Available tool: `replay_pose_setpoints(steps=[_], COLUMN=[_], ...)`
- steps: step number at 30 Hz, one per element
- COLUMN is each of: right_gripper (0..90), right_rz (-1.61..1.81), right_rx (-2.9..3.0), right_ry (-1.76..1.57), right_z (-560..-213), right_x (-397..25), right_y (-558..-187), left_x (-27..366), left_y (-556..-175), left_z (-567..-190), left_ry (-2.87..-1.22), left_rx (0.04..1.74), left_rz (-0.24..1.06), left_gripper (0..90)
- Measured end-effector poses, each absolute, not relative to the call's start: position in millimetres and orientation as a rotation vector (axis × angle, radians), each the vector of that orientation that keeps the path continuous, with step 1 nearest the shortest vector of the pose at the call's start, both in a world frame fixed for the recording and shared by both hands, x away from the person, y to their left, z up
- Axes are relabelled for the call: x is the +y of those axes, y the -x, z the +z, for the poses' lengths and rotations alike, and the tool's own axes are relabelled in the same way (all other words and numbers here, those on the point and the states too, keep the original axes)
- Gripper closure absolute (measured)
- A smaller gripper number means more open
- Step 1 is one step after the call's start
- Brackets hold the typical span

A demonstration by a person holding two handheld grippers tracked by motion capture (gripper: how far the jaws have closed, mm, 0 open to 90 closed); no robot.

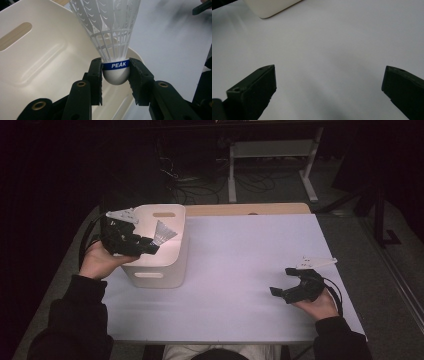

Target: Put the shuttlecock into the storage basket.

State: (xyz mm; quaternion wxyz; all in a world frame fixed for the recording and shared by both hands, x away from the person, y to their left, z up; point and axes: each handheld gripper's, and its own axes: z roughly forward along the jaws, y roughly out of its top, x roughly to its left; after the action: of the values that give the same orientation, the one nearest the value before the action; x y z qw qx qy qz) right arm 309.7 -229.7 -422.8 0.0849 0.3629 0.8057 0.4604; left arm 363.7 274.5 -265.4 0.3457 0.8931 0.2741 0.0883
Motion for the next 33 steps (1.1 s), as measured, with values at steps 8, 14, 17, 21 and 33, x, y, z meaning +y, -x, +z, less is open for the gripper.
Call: replay_pose_setpoints(steps=[8,14,17,21,33], right_gripper=[0.0,0.0,0.0,0.0,0.0], right_rz=[1.372,1.37,1.37,1.37,1.367], right_rx=[2.405,2.408,2.409,2.409,2.412], right_ry=[-1.08,-1.081,-1.082,-1.081,-1.085], right_z=[-423.0,-423.1,-423.1,-423.2,-423.4], right_x=[-229.6,-229.6,-229.5,-229.5,-229.2], right_y=[-309.8,-309.9,-309.8,-309.9,-309.7], left_x=[277.1,279.9,282.1,282.1,280.5], left_y=[-365.5,-367.7,-369.2,-369.5,-371.3], left_z=[-276.0,-282.7,-285.5,-289.3,-299.1], left_ry=[-2.332,-2.332,-2.338,-2.341,-2.372], left_rx=[0.732,0.749,0.759,0.762,0.768], left_rz=[0.217,0.211,0.211,0.203,0.175], left_gripper=[64.9,64.9,65.0,65.0,64.9])
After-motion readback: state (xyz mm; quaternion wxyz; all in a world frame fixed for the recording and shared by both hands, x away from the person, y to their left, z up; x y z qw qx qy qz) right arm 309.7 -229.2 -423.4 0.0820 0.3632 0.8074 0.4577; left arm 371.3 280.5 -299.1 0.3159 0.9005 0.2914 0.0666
